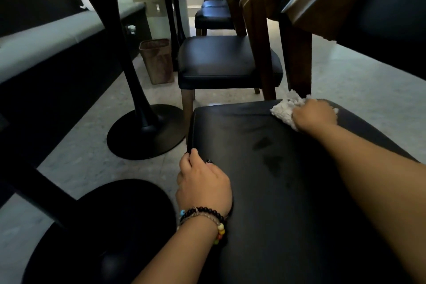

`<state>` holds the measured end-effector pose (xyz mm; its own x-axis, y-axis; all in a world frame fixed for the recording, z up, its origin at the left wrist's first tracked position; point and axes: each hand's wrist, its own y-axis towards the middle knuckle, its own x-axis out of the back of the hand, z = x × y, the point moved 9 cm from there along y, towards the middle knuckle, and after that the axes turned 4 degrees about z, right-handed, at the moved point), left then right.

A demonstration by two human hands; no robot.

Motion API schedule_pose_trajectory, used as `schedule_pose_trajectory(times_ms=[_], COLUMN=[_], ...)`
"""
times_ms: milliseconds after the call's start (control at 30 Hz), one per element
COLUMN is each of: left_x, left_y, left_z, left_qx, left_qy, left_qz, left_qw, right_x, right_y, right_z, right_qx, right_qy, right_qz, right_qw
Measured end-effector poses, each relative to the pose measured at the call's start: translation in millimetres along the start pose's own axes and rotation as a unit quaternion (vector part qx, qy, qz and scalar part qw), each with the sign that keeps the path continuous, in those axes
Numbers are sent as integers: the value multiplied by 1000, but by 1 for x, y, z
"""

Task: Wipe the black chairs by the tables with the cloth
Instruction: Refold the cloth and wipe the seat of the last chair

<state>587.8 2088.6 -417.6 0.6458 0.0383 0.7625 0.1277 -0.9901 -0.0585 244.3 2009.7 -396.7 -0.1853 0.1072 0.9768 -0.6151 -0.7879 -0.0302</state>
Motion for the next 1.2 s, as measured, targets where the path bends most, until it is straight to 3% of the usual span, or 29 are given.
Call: schedule_pose_trajectory(times_ms=[167, 367, 433, 567, 633, 833, 967, 1100, 1200], left_x=[0, 1, 2, 4, 5, 7, 6, 3, 7], left_y=[0, 2, 1, 1, 1, 1, 3, 4, 11], left_z=[-2, -2, 0, 3, 4, 6, 4, 3, 10], left_qx=[3, -1, 0, 0, -9, -3, 5, -8, -2], left_qy=[10, -3, -5, -13, -19, -22, -14, -15, -60], left_qz=[1, -4, -8, -21, -25, -45, -46, -40, -37], left_qw=[1000, 1000, 1000, 1000, 999, 999, 999, 999, 997], right_x=[1, -21, -19, -2, -5, -12, -12, -13, -12], right_y=[-43, -128, -117, -55, -48, -66, -64, -68, -91], right_z=[77, 185, 169, 87, 78, 128, 127, 129, 128], right_qx=[118, 313, 299, 122, 77, 155, 199, 184, 223], right_qy=[60, 47, 45, 96, 118, 144, 135, 124, 94], right_qz=[-8, 17, 32, 0, -17, 0, 3, 8, 24], right_qw=[991, 948, 953, 988, 990, 977, 971, 975, 970])
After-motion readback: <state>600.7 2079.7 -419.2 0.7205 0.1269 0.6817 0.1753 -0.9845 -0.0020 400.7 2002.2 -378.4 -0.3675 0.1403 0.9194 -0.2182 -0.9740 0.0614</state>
